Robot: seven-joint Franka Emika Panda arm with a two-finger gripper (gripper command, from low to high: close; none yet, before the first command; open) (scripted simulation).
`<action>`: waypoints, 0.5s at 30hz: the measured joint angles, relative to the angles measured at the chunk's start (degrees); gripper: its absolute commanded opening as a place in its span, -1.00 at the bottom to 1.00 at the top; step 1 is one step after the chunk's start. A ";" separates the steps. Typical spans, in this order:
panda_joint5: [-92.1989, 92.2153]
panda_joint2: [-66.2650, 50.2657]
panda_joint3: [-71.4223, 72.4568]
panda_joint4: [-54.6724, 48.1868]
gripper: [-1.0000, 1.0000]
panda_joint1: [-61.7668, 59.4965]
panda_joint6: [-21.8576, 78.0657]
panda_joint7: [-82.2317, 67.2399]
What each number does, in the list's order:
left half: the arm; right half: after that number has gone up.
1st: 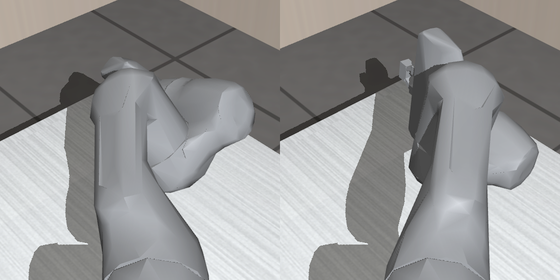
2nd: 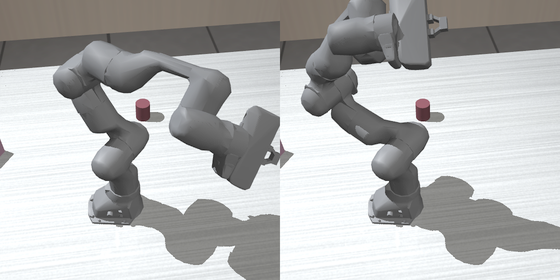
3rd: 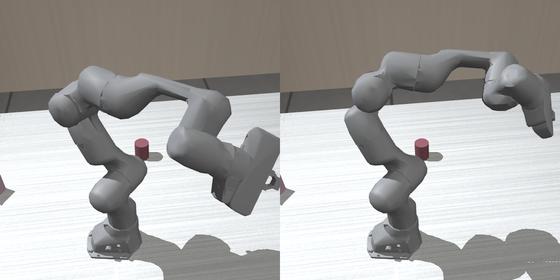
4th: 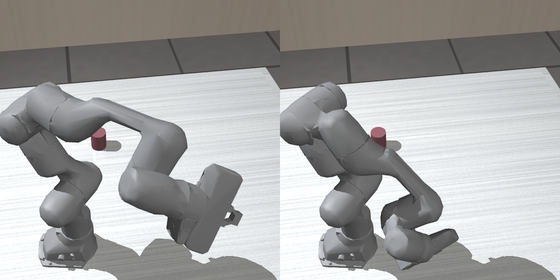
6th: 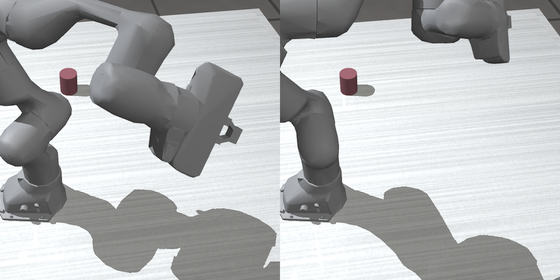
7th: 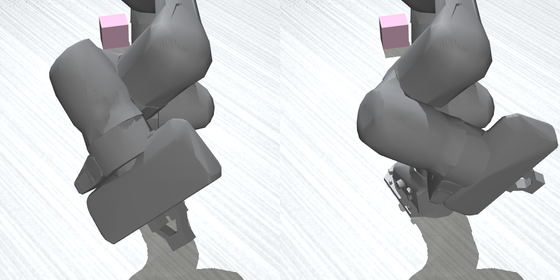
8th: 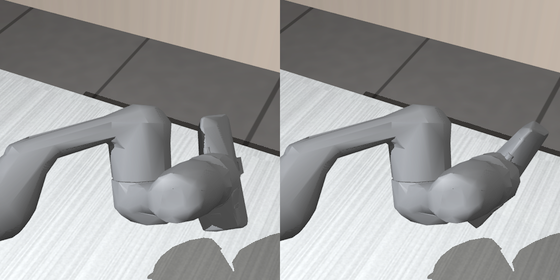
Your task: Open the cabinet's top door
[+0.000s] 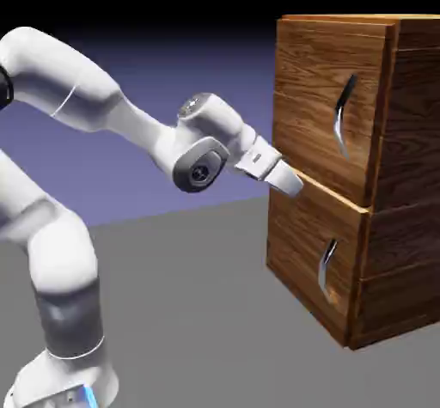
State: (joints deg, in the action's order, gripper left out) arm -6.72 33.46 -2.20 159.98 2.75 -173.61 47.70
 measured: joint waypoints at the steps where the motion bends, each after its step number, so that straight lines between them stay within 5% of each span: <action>1: -2.49 0.30 -0.82 -0.38 0.00 0.76 0.15 1.94; 15: -37.38 4.45 -12.22 -5.69 0.00 11.45 2.19 29.17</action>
State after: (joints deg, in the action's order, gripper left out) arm -44.11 37.91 -14.42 154.29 14.19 -171.42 76.87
